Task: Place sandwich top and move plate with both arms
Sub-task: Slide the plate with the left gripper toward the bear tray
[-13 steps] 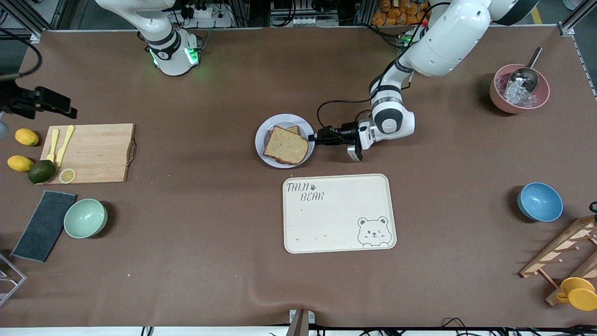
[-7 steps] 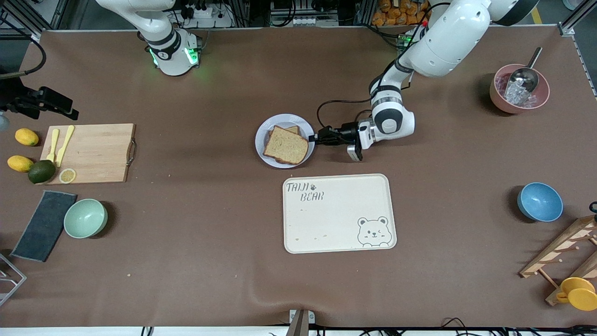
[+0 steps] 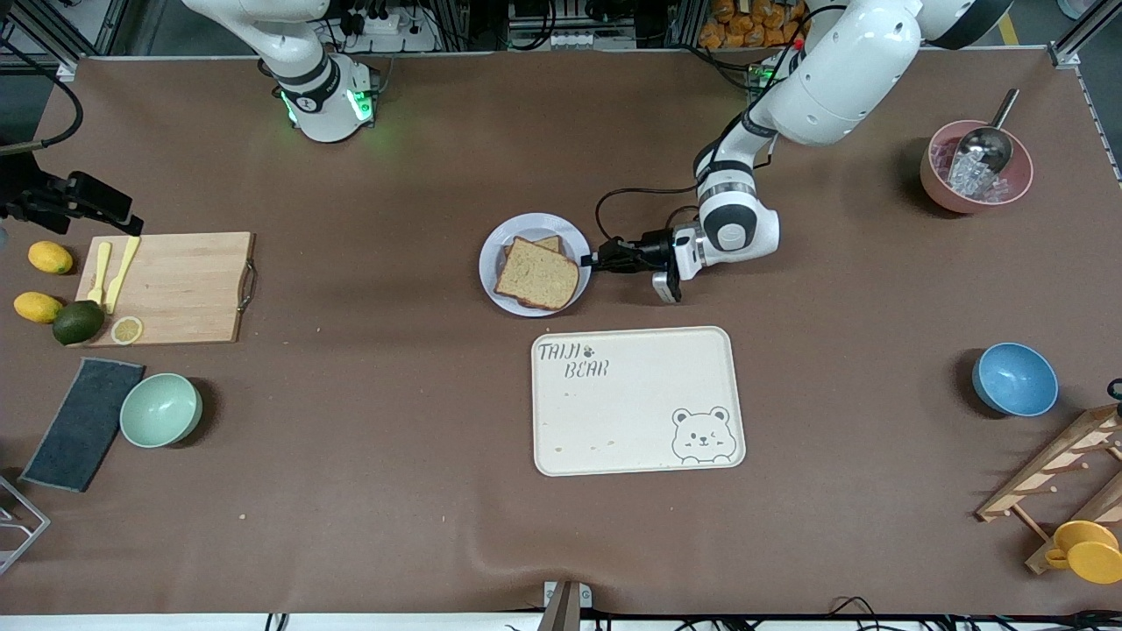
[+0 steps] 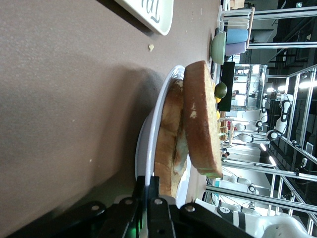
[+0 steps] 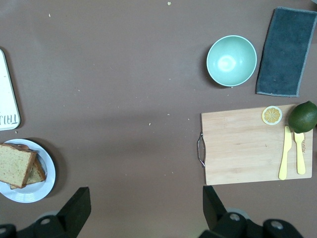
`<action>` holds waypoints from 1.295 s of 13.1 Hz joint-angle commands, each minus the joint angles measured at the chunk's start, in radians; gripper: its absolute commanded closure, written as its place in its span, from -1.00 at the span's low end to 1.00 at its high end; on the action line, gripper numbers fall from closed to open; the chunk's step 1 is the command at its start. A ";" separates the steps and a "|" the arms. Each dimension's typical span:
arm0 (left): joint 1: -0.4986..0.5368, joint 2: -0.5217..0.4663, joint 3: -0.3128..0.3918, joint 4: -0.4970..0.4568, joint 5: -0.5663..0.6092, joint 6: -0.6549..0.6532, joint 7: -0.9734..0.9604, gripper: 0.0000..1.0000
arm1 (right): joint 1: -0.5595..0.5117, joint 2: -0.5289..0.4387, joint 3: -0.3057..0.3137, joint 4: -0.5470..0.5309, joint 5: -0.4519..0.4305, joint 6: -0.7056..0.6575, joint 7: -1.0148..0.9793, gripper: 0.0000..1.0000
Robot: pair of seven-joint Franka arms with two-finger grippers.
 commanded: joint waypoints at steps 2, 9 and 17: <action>-0.004 0.033 -0.005 0.023 -0.038 0.006 0.041 1.00 | 0.036 0.024 -0.034 0.065 -0.032 -0.027 -0.007 -1.00; 0.013 0.030 -0.006 0.065 -0.038 -0.001 0.038 1.00 | 0.062 0.039 -0.036 0.108 -0.052 -0.047 -0.007 -1.00; 0.021 0.001 -0.008 0.085 -0.038 -0.100 0.038 1.00 | 0.054 0.036 -0.034 0.100 -0.050 -0.050 -0.013 -1.00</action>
